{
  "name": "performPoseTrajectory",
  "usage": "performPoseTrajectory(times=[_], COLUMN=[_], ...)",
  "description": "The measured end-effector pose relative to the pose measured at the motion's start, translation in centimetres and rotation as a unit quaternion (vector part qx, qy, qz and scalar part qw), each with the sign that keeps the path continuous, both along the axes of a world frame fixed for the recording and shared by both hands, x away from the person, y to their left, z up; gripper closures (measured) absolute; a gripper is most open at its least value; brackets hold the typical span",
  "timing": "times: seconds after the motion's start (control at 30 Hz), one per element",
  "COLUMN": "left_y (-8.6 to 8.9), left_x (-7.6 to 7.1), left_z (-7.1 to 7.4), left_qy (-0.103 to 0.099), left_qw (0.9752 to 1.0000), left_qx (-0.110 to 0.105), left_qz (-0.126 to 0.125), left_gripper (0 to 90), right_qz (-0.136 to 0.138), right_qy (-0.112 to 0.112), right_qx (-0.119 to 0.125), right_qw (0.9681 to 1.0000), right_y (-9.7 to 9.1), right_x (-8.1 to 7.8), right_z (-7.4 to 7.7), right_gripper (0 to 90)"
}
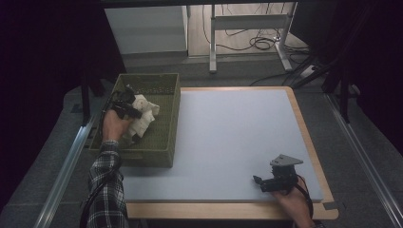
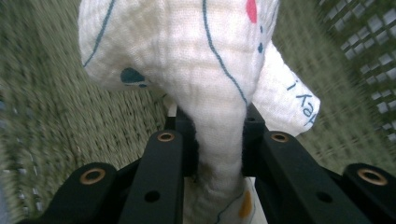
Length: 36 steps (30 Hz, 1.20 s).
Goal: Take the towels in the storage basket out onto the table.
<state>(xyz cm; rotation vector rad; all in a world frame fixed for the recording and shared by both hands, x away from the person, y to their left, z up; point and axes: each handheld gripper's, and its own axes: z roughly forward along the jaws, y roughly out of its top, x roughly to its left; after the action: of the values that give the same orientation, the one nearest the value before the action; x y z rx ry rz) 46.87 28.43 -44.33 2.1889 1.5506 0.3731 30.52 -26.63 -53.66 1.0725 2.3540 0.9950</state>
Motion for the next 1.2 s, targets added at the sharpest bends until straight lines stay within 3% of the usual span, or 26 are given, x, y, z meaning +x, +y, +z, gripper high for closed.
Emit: performPoseTrajectory(times=[0.17, 0.2, 0.3, 0.33, 0.4, 0.5, 0.53, 0.63, 0.67, 0.87, 0.93, 1.17, 1.2], left_y=[0.4, 0.4, 0.6, 0.6, 0.5, 0.5, 0.3, 0.2, 0.1, -0.6, -1.0, -2.3, -2.8], left_x=[-1.1, -1.1, -2.0, -2.0, -2.6, -3.0, -3.3, -3.7, -4.0, -4.6, -5.0, -5.6, -5.8], left_z=[1.5, 1.5, 2.5, 2.5, 3.4, 4.0, 4.5, 5.0, 5.5, 6.8, 7.5, 8.8, 9.1], left_qy=[-0.049, -0.049, -0.082, -0.082, -0.107, -0.122, -0.135, -0.146, -0.155, -0.176, -0.19, -0.205, -0.211], left_qw=[0.9986, 0.9986, 0.9963, 0.9963, 0.9939, 0.9922, 0.9904, 0.9885, 0.9869, 0.9832, 0.9801, 0.9761, 0.9746], left_qx=[-0.02, -0.02, -0.026, -0.026, -0.024, -0.027, -0.03, -0.038, -0.043, -0.042, -0.047, -0.046, -0.047], left_qz=[0.002, 0.002, 0.001, 0.001, -0.003, -0.005, -0.007, -0.01, -0.017, -0.027, -0.034, -0.055, -0.06], left_gripper=[76.0, 76.0, 76.0, 76.0, 75.9, 75.8, 75.7, 75.7, 75.6, 75.4, 75.3, 75.3, 75.2], right_qz=[0.001, 0.0, 0.0, 0.0, 0.0, 0.0, 0.0, 0.0, 0.0, 0.0, 0.0, 0.0, 0.0], right_qy=[0.0, 0.0, 0.0, 0.0, 0.0, 0.0, 0.0, 0.0, 0.0, 0.0, 0.0, 0.0, 0.0], right_qx=[0.0, 0.0, 0.0, 0.0, 0.0, 0.0, 0.0, 0.0, 0.0, 0.0, 0.0, 0.0, 0.0], right_qw=[1.0, 1.0, 1.0, 1.0, 1.0, 1.0, 1.0, 1.0, 1.0, 1.0, 1.0, 1.0, 1.0], right_y=[0.0, 0.0, 0.0, 0.0, 0.0, 0.0, 0.0, 0.0, 0.0, 0.0, 0.0, 0.0, 0.0], right_x=[0.0, 0.0, 0.0, 0.0, 0.0, 0.0, 0.0, 0.0, 0.0, 0.0, 0.0, 0.0, 0.0], right_z=[0.0, 0.0, 0.0, 0.0, 0.0, 0.0, 0.0, 0.0, 0.0, 0.0, 0.0, 0.0, 0.0], right_gripper=[2.0, 2.1, 2.1, 2.0, 2.1, 2.1, 2.1, 2.1, 2.1, 2.1, 2.1, 2.0, 2.0])
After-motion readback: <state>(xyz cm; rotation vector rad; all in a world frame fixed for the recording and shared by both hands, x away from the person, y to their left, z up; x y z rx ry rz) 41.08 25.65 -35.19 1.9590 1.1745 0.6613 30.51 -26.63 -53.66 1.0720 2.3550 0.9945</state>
